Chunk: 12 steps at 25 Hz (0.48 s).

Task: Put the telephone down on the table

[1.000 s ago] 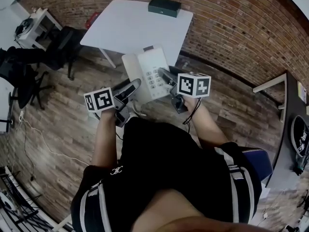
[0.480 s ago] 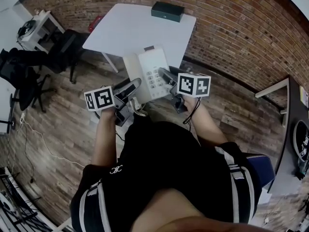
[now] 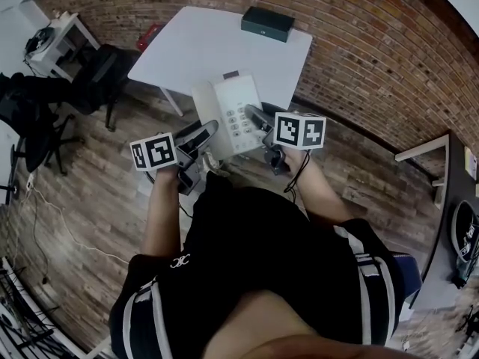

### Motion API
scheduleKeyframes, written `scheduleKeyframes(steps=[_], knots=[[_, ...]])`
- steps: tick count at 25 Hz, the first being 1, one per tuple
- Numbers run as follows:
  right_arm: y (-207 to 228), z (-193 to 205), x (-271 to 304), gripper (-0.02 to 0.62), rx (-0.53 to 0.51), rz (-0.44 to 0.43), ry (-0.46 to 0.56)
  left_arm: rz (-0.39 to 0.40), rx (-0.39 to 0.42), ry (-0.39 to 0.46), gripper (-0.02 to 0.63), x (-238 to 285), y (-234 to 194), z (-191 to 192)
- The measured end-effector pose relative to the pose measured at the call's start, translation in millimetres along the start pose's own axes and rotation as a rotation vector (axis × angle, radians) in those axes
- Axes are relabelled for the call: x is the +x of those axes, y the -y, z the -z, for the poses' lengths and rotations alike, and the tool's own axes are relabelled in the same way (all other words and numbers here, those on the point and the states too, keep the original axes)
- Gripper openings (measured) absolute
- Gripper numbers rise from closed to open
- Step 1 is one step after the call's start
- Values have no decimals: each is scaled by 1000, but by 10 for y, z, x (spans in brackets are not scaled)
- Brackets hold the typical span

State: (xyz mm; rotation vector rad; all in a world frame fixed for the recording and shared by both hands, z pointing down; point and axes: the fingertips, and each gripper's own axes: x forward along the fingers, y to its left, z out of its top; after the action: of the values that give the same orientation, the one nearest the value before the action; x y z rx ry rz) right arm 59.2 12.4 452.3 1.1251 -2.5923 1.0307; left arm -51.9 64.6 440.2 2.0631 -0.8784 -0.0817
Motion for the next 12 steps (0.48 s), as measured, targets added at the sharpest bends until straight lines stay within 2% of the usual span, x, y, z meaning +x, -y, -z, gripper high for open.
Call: scheduleKeyframes(steps=[7,12], knots=[[197,-330,553,176,8,18,-5,11,-11,-19,290,249,-417,-489],[325,-577,1015,176,51,37,-24,7,-33,-47,290,416,-746,-925]])
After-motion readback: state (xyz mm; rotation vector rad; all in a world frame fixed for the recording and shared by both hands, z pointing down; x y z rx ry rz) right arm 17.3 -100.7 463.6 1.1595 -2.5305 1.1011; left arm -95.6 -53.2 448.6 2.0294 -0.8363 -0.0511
